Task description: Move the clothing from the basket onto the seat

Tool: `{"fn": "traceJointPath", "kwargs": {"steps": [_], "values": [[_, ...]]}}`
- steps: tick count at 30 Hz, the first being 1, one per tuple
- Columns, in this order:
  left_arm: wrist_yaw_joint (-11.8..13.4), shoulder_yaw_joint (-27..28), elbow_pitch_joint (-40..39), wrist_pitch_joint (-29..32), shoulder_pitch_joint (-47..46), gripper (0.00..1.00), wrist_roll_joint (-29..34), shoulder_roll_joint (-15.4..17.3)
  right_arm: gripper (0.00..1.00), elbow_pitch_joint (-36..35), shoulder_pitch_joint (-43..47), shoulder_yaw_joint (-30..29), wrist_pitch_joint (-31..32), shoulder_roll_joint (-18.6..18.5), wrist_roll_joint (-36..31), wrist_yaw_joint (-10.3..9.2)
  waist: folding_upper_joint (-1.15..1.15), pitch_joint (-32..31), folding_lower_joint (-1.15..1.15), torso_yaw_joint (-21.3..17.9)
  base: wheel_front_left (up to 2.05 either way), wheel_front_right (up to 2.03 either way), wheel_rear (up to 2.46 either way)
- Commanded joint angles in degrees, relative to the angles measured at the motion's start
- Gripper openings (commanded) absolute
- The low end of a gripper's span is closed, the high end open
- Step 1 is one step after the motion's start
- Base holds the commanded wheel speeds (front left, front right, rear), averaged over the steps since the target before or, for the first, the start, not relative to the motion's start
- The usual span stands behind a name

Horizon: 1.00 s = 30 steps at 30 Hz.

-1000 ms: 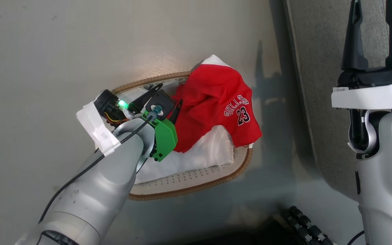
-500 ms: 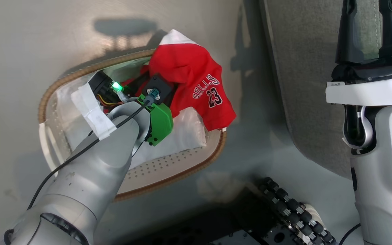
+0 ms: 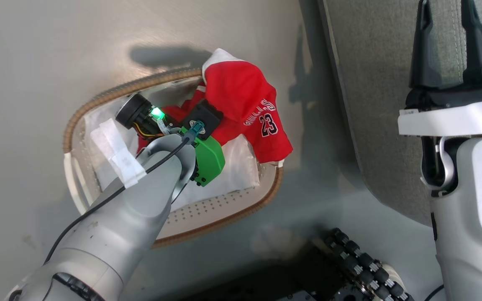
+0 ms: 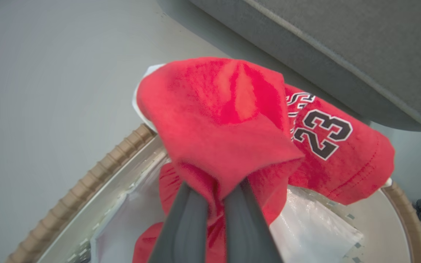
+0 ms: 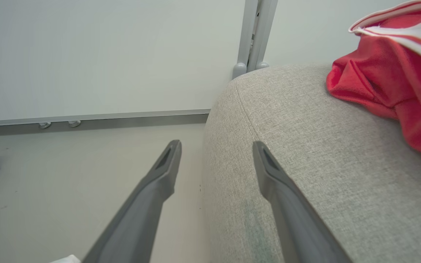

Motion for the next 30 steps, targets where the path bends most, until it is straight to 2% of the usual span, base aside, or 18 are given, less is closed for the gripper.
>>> {"fn": "traceJointPath", "kwargs": {"steps": [1, 8, 14, 24, 30], "values": [[0.53, 0.68, -1.72, -0.22, 1.02, 0.00, -0.17, 0.84, 1.00, 0.47, 1.13, -0.31, -0.14, -0.21, -0.76, -0.08, 0.68, -4.17, 0.00, 3.12, 0.00, 0.00, 0.00], [2.01, 2.95, -11.33, -0.25, 5.34, 0.00, 0.87, 3.39, 1.00, 2.73, 5.29, -1.32, -0.14, -0.23, -4.29, -0.08, 0.68, -13.47, 0.00, 6.46, 0.00, 0.00, 0.00], [1.83, 3.77, -17.97, -0.19, 8.75, 0.00, 1.72, 5.42, 1.00, 5.10, 11.20, -2.01, -0.14, -0.22, -6.85, -0.08, 0.68, -22.77, 0.00, 8.90, 0.00, 0.00, 0.00], [1.11, 4.68, -22.74, -0.16, 10.77, 0.00, 0.68, 8.96, 1.00, 8.18, 19.23, 0.17, -0.14, -0.21, -7.89, -0.08, 0.68, -38.21, 0.00, 10.50, 0.00, 0.00, 0.00], [0.57, 5.19, -24.61, 1.22, 9.20, 0.00, -0.28, 11.01, 1.00, 9.61, 22.09, 2.88, -0.14, -0.22, -8.03, -0.08, 0.68, -44.90, 0.00, 10.55, 0.00, 0.00, 0.00]]}}
